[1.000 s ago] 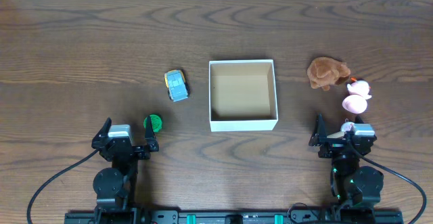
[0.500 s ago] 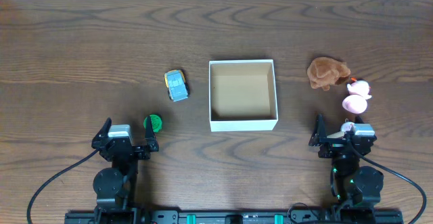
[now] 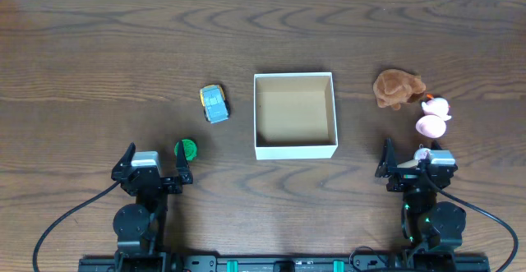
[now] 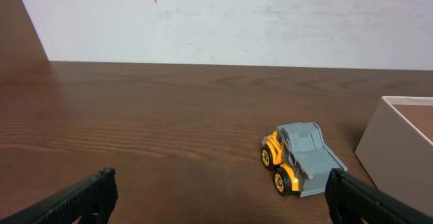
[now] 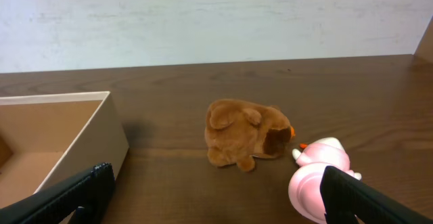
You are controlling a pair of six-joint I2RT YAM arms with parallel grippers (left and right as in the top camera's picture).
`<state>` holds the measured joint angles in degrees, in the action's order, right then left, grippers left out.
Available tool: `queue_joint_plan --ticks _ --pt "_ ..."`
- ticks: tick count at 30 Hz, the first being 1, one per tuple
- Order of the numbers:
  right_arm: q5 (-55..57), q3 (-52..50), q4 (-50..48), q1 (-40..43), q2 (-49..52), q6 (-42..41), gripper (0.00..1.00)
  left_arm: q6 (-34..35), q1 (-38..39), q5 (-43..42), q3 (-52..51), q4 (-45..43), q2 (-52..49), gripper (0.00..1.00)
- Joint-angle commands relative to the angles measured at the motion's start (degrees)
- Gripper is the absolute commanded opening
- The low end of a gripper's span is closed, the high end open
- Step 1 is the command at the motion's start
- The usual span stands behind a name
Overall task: Pack container
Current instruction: 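Move the right gripper toward the brown plush capybara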
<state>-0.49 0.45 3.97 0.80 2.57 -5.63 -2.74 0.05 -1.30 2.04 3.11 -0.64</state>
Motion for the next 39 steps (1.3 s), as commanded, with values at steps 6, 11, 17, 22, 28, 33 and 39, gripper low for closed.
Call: queue_joint_plan --ticks 6,11,17,22,28,33,39 --pt "-0.4 -0.2 0.2 0.0 -0.3 0.5 0.99 0.7 -0.3 0.1 -1.8 0.8 -0.1 0.98" --pt "-0.3 -0.2 0.2 0.0 -0.3 0.5 0.99 0.7 -0.3 0.1 -1.8 0.8 -0.1 0.98" --pt "0.5 -0.1 0.2 0.0 -0.3 0.5 0.99 0.7 -0.3 0.1 -1.8 0.8 -0.1 0.98" --pt "0.3 -0.1 0.3 0.0 -0.3 -2.2 0.99 0.7 -0.3 0.1 -1.8 0.8 -0.1 0.98" --pt "3.2 2.4 2.5 0.0 3.2 -2.3 0.99 0.7 -0.3 0.1 -1.8 0.8 -0.1 0.98" --pt "6.3 12.4 2.5 0.0 13.9 -1.7 0.99 0.7 -0.3 0.1 -1.8 0.8 -0.1 0.98" --pt "6.7 35.1 12.7 0.0 35.3 0.2 0.99 0.7 -0.3 0.1 -1.8 0.8 -0.1 0.98"
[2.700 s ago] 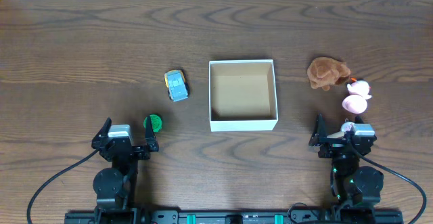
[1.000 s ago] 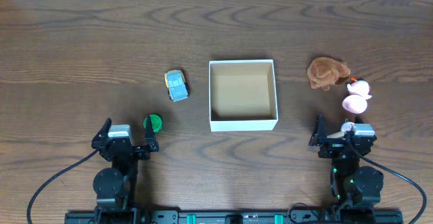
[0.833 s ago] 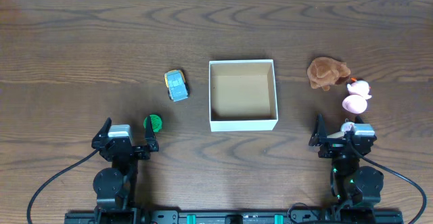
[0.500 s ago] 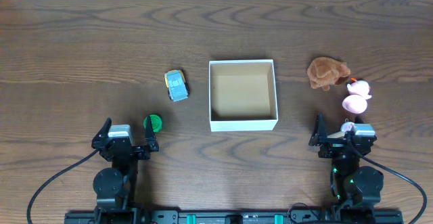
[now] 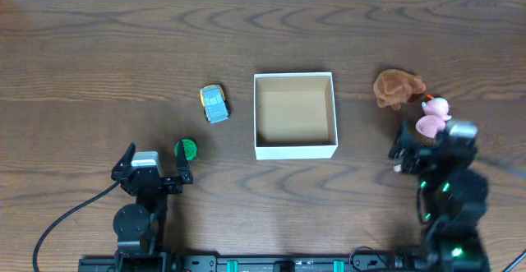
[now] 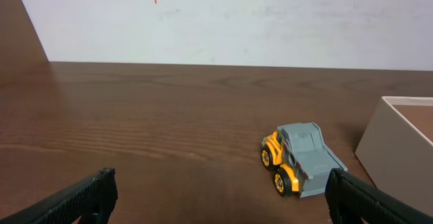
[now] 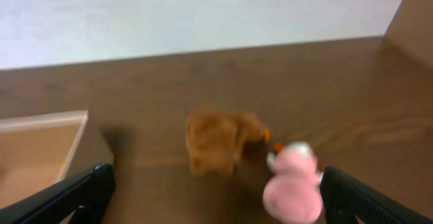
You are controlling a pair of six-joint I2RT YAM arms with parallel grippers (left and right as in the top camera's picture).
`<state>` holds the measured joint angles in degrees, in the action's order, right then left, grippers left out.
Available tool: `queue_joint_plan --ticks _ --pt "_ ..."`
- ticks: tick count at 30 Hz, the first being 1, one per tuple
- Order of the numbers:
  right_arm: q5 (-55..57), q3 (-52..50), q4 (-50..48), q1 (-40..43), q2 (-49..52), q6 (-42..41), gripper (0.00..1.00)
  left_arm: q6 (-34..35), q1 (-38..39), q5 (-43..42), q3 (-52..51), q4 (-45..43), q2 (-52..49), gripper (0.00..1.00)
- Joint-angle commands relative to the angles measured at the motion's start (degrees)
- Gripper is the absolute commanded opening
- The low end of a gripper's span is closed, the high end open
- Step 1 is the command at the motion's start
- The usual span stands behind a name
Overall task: Pack container
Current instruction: 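Move the right gripper toward the brown plush capybara, then grasp the brown plush capybara with the right gripper and lift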
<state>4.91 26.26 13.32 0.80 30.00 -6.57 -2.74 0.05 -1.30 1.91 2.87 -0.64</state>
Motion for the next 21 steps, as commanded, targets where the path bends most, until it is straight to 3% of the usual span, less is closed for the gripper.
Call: queue_joint_plan --ticks 1,9,13,21 --pt "0.9 13.3 6.2 0.0 11.6 1.1 0.99 0.7 -0.3 0.1 -1.7 1.0 -0.1 0.98" --pt "-2.2 46.3 32.0 0.0 42.9 5.1 0.99 0.7 -0.3 0.1 -1.7 1.0 -0.1 0.98" --pt "-2.2 53.8 31.6 0.0 52.2 0.8 0.99 0.7 -0.3 0.1 -1.7 1.0 -0.1 0.98" --pt "-2.1 54.5 27.6 0.0 58.2 -12.6 0.99 0.7 -0.3 0.1 -1.7 1.0 -0.1 0.98"
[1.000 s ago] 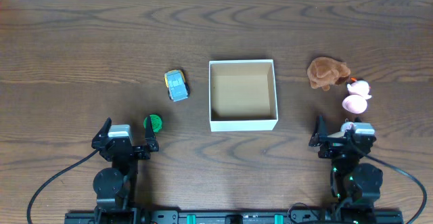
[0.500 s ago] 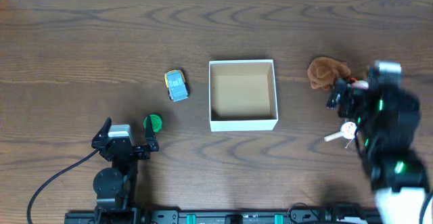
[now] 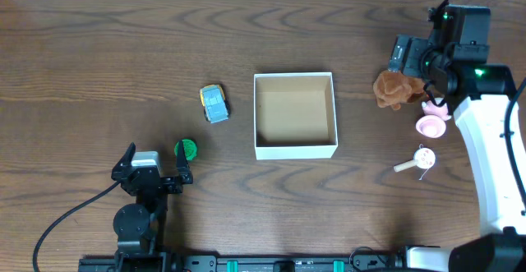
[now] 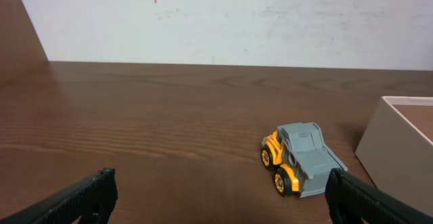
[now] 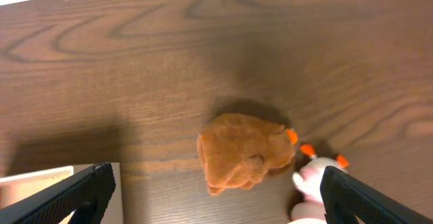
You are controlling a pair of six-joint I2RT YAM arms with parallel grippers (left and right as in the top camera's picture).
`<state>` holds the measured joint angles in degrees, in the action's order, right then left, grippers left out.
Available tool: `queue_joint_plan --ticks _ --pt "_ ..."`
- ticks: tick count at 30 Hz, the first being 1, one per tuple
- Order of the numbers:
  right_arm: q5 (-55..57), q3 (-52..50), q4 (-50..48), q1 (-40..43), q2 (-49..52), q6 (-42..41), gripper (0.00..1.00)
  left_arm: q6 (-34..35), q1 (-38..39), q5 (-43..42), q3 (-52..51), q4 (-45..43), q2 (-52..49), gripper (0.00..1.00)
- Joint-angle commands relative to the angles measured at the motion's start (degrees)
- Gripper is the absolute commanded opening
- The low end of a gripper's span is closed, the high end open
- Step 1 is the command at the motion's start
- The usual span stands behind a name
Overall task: Pack container
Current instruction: 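Grasp the brown plush capybara with the right gripper and lift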
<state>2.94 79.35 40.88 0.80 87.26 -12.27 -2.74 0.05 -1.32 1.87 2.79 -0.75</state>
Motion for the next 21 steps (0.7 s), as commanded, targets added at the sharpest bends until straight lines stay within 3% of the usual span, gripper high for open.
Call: queue_joint_plan --ticks 1,4,8,21 --pt "0.1 1.4 0.5 0.0 1.1 -9.9 0.99 0.7 -0.3 0.1 -1.6 1.1 0.0 0.98" --pt "1.8 1.4 2.7 0.0 1.6 -23.8 0.99 0.7 -0.3 0.1 -1.6 1.1 0.0 0.98" --pt "5.5 1.0 3.2 -0.2 2.6 -31.7 0.99 0.7 -0.3 0.1 -1.6 1.1 0.0 0.98" --pt "7.6 0.7 5.7 -0.2 15.6 -37.0 0.99 0.7 -0.3 0.1 -1.6 1.1 0.0 0.98"
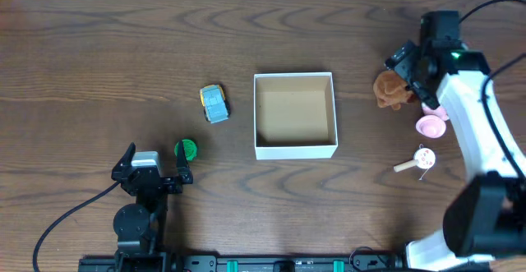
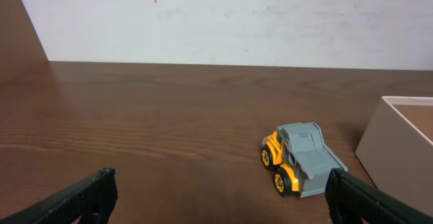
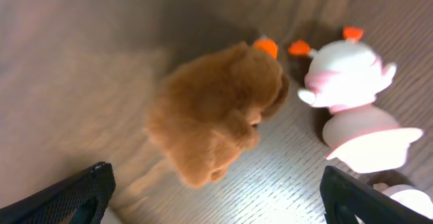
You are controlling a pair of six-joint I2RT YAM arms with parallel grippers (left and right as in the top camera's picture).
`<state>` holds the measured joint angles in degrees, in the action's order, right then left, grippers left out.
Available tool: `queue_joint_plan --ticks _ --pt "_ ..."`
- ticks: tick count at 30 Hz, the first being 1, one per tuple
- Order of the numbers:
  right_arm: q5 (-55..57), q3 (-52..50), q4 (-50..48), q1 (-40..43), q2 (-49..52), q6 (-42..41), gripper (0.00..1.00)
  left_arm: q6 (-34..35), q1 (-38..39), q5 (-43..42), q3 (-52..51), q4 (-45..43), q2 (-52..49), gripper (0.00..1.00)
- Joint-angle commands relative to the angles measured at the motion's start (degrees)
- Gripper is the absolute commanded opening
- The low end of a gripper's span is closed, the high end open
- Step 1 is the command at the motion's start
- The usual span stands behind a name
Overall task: Pack container
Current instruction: 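Grasp the brown plush capybara with the right gripper and lift, then carry the capybara left and lower it into the white box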
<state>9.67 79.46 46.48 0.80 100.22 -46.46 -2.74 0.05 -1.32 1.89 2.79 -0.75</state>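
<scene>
An open white box [image 1: 295,114] sits mid-table. Right of it lies a brown plush animal [image 1: 391,89] [image 3: 216,109], with a pink-and-white duck toy [image 1: 432,117] [image 3: 355,102] beside it. My right gripper [image 1: 413,66] [image 3: 216,197] hangs open just above the plush, its fingers [image 3: 81,193] spread wide on either side. A yellow-and-grey toy truck [image 1: 214,103] [image 2: 301,160] stands left of the box. My left gripper [image 1: 153,173] [image 2: 216,200] rests open at the front left, empty.
A small green round piece [image 1: 186,149] lies beside the left gripper. A small pale spoon-like toy [image 1: 415,161] lies right of the box, in front of the duck. The box's near wall [image 2: 399,149] shows at the right of the left wrist view.
My right gripper has dropped from high over the plush to just above it, so the plush and duck now fill the wrist view. The left arm has not moved.
Both grippers rested open at the table's front edge. Then the right arm had lifted and stood near the duck, then far back over the brown plush looking down. Now it hovers close over the plush, open. No toy has shifted.
</scene>
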Motion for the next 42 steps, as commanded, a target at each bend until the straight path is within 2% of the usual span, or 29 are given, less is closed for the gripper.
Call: queue_joint_plan --ticks 1,10,12,14,20,27,30,42 --pt "0.3 0.6 -0.3 -0.2 3.9 -2.8 0.99 0.7 -0.3 0.1 -1.6 1.1 0.0 0.98" --pt "-3.1 0.6 -3.5 -0.3 10.9 -2.8 0.99 0.7 -0.3 0.1 -1.6 1.1 0.0 0.98" --pt "-3.1 0.6 -3.4 -0.3 11.4 -2.3 0.91 0.7 -0.3 0.1 -1.6 1.1 0.0 0.98" --pt "-3.1 0.6 -3.4 -0.3 11.5 -0.8 0.74 0.7 -0.3 0.1 -1.6 1.1 0.0 0.98" --pt "-5.0 0.6 -3.5 -0.3 11.1 6.4 0.03 0.7 -0.3 0.1 -1.6 1.1 0.0 0.98" --pt "-5.5 0.7 -3.4 -1.4 7.7 15.0 0.01 0.7 -0.3 0.1 -1.6 1.1 0.0 0.98" --pt "-5.4 0.7 -3.8 -2.8 4.1 21.2 0.01 0.7 -0.3 0.1 -1.6 1.1 0.0 0.98" --pt "-5.5 0.8 -4.2 -16.2 -17.9 44.2 0.01 0.7 -0.3 0.1 -1.6 1.1 0.0 0.98"
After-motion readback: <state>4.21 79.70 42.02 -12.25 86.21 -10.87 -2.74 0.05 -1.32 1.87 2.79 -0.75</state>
